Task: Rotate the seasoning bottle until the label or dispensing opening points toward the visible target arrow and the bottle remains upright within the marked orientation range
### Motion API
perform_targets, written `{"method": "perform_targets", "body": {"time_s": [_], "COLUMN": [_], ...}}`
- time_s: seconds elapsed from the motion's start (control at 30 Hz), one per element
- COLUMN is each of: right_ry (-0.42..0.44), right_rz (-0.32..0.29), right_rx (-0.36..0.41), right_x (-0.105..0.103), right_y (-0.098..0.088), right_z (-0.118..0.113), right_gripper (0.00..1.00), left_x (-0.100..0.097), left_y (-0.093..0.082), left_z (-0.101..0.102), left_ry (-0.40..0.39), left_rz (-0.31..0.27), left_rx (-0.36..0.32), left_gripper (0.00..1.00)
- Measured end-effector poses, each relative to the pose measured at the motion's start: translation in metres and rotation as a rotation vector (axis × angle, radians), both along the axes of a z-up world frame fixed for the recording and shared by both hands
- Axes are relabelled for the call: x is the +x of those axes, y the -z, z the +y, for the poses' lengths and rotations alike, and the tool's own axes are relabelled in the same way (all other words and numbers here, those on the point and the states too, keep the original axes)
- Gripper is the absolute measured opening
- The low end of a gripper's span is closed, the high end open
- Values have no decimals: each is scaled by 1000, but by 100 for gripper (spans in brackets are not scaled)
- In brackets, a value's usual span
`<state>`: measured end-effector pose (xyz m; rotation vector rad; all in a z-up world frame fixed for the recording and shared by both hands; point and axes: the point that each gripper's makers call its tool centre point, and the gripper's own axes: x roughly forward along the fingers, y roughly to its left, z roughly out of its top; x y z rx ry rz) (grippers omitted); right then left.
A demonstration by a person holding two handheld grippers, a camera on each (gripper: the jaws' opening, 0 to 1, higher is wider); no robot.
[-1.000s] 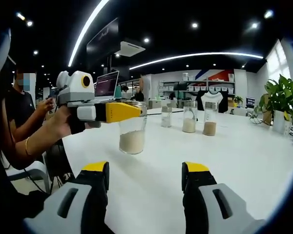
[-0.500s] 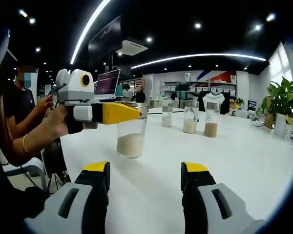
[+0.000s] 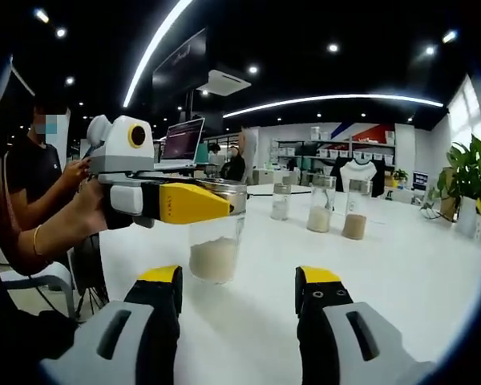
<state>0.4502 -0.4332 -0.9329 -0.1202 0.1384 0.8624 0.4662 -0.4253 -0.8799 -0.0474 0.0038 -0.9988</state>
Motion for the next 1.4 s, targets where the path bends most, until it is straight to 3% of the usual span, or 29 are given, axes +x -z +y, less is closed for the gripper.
{"method": "perform_targets", "body": {"time_s": [0.37, 1.4], "right_ry": [-10, -68], "right_rz": [23, 20], "right_rx": [48, 47], "right_x": [3, -8], "right_y": [0, -1], "right_z": [7, 19], "right_gripper": [51, 42], "left_x": [-5, -27], "left_y": [0, 3], "left_z": [-4, -27], "left_ry": [22, 146], "left_rz": [1, -18], "left_rx": [-1, 27], "left_gripper": [36, 36]}}
